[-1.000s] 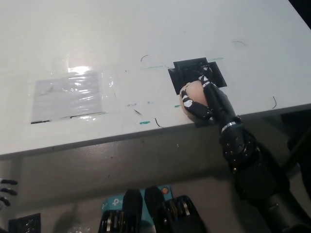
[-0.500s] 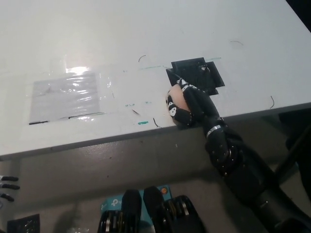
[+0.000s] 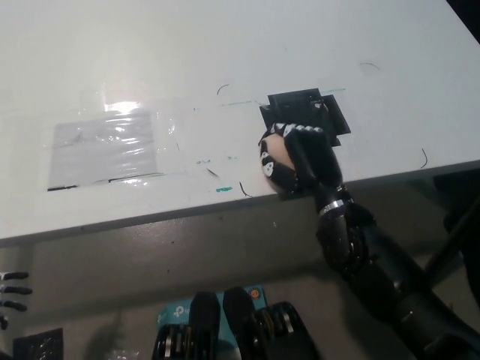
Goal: The robot uses its right hand to grab and squeeze a pink dumpling toy kept on the black mask on the desk
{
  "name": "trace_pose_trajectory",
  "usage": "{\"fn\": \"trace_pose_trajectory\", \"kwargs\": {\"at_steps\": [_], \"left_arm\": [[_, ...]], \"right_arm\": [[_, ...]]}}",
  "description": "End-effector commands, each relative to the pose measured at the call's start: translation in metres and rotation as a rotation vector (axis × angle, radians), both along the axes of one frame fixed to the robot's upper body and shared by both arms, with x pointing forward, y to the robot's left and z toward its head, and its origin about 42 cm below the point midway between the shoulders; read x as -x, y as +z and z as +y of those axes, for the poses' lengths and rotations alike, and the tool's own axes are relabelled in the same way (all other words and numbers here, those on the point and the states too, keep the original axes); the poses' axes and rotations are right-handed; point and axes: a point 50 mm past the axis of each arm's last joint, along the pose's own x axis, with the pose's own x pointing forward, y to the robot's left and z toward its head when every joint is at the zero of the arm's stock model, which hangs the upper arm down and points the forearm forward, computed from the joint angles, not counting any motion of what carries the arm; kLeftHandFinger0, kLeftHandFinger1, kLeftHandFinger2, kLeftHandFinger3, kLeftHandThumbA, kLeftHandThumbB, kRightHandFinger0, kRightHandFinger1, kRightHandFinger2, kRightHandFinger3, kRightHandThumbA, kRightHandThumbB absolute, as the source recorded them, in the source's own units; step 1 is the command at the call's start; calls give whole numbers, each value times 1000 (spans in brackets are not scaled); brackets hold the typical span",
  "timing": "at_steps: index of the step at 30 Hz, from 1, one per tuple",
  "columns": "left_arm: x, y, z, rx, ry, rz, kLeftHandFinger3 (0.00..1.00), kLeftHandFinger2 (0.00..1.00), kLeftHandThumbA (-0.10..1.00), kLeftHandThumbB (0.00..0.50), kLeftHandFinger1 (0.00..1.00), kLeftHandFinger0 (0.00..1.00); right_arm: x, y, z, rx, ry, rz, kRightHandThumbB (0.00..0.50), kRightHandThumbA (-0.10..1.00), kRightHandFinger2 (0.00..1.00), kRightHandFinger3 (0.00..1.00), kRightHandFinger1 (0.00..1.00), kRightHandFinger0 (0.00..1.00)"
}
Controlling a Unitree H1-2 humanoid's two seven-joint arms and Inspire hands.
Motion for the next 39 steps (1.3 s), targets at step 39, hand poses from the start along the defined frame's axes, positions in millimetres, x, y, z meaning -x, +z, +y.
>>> {"fn": "trace_pose_trajectory", "kwargs": {"at_steps": [39], "left_arm": [[1,40,12,-17,2,-66,820,717,1000,236,592,407]], "right_arm": [[-30,99,-12,-169,40,-423,234,-100,421,194,41,0]]}}
